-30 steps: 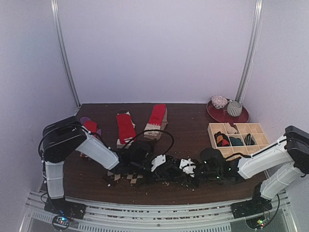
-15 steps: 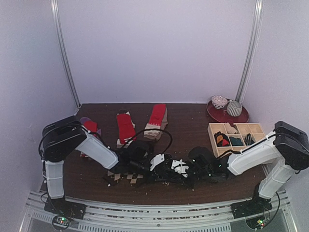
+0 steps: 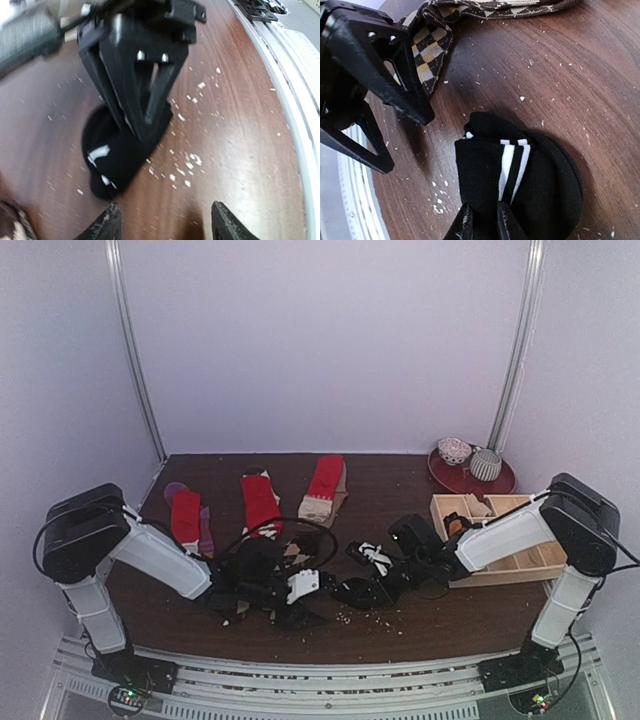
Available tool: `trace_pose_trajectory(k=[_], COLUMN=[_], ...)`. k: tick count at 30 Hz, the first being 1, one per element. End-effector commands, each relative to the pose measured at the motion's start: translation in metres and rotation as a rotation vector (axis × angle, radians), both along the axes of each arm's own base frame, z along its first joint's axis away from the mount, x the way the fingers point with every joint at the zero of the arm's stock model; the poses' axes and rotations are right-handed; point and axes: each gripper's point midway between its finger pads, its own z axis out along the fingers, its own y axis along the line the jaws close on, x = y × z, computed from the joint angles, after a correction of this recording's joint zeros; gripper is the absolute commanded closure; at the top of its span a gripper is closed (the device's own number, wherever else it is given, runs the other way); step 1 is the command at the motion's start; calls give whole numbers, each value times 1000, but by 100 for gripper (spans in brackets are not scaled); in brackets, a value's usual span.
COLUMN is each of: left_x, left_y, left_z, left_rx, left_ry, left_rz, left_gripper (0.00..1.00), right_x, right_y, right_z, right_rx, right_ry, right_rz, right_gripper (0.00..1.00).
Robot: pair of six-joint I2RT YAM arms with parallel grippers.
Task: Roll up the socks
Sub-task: Roll the sock at the center of the board.
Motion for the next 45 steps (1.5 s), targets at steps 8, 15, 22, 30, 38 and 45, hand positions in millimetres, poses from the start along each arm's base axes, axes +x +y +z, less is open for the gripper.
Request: trace_pose_trajectory(k=[8, 15, 22, 30, 38, 45], left_x=[33, 25, 19, 13, 21, 14], left_y=[-41, -53, -41, -34, -37, -39], left_z=[32, 3, -16, -30, -43, -41], left_rx=[-122, -77, -12, 24, 75, 86], left_ry=[-321, -239, -180, -115, -112, -51], left_rz=[-69, -145, -136, -124, -104, -122], left_gripper=[38, 50, 64, 71, 63, 100], right_x=[-52, -55, -51, -47, -51, -41], right_y=[-32, -33, -39, -38, -38, -34], right_z=[-51, -48, -47, -44, -42, -32], right_rx=[-99, -92, -83, -62, -64, -46], right_ry=[467, 524, 546, 554, 570, 509], right_rz=[-19, 16, 11, 9, 36, 30], right_gripper=[84, 84, 84, 84, 84, 83])
